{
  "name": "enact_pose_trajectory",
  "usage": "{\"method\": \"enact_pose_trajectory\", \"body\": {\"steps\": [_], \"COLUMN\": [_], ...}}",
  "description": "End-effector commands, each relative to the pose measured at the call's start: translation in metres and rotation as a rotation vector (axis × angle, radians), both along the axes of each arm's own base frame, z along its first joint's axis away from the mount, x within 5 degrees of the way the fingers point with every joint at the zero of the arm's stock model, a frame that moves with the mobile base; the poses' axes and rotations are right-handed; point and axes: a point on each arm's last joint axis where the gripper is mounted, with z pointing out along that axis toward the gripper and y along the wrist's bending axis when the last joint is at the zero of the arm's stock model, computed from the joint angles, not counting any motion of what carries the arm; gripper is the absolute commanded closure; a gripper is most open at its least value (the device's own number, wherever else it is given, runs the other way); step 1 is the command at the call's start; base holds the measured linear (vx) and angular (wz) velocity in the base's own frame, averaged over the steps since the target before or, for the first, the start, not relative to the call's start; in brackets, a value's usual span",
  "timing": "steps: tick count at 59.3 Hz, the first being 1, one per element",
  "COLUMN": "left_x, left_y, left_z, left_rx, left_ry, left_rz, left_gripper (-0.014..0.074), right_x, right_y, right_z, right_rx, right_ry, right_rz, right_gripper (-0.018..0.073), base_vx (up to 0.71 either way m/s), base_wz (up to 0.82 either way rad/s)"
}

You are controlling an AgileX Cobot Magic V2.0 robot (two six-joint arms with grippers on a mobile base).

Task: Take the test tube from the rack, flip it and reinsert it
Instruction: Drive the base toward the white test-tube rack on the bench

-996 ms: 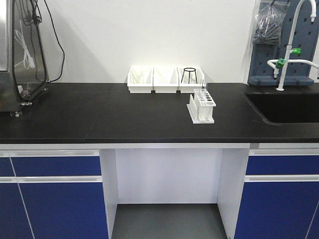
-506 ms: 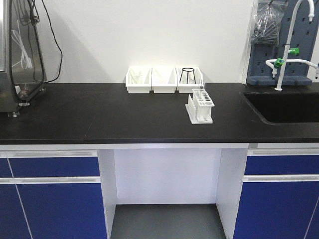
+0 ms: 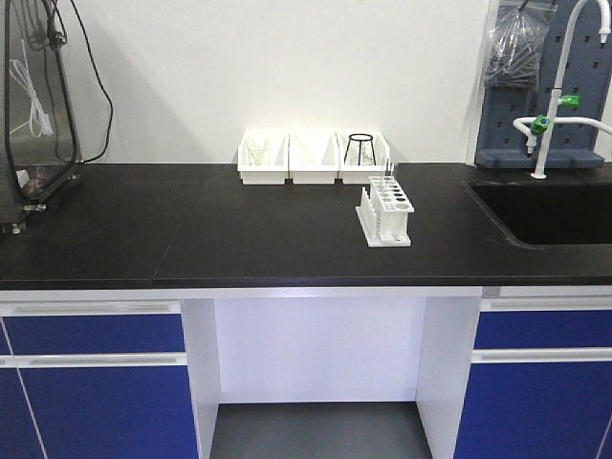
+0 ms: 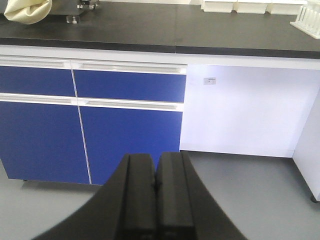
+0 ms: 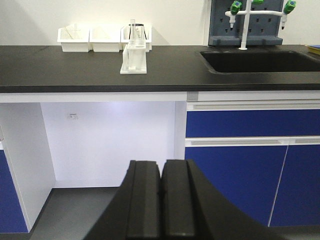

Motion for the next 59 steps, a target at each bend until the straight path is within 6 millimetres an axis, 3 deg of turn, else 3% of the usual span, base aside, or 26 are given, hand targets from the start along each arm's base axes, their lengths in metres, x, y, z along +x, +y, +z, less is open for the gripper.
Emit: {"method": "enact_pose_trajectory", "body": {"steps": [1, 59], "left_x": [0.0007, 0.0007], "left_y": [-0.0008, -0.0008], "left_z": [0.0084, 0.0084], "left_rx": [0.003, 0.003], "left_ry": [-0.098, -0.098], "left_rz": [-0.011, -0.011], "left_gripper": [0.0602, 0.0602], "right_x": [0.0001, 0.0001], "right_y": [0.0008, 0.0008], "right_z": [0.0076, 0.0076], "right_rx": [-0.018, -0.018], "right_ry": [-0.087, -0.087], "right_rz": [0.011, 0.011], "right_gripper": [0.0568, 0.0568], "base_vx": [0.15, 0.18], "base_wz": [0.03, -0.05]}}
